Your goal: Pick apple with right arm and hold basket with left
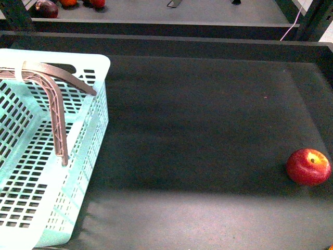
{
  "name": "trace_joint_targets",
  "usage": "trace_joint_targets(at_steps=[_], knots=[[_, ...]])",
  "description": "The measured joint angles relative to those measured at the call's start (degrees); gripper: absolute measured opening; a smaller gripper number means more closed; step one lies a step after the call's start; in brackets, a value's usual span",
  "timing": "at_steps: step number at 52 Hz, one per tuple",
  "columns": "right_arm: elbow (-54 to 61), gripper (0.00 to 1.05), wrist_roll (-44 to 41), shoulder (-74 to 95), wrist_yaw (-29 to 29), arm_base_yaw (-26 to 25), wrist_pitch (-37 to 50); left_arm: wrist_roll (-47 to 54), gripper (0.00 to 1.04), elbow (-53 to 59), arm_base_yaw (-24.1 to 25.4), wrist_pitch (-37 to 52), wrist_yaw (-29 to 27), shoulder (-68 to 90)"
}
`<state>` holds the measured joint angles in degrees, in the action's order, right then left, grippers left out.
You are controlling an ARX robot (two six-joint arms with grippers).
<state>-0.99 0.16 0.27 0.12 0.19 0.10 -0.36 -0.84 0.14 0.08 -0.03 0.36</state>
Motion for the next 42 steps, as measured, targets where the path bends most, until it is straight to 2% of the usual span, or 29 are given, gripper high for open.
trace_joint_targets(at_steps=[30, 33, 36, 42], knots=[[0.0, 0.96, 0.0, 0.0, 0.0, 0.0, 0.0, 0.0, 0.98, 0.0, 0.0, -0.1, -0.2, 0.1], [0.0, 0.96, 0.0, 0.0, 0.0, 0.0, 0.0, -5.4, 0.98, -3.1, -0.9, -8.7, -4.1, 3.7], [0.0, 0.96, 0.0, 0.0, 0.0, 0.0, 0.0, -11.2, 0.98, -6.4, -0.1, -16.5, -3.8, 8.8], [0.0, 0.96, 0.0, 0.0, 0.0, 0.0, 0.0, -18.4, 0.98, -8.5, 2.1, -19.6, -0.6, 11.1]])
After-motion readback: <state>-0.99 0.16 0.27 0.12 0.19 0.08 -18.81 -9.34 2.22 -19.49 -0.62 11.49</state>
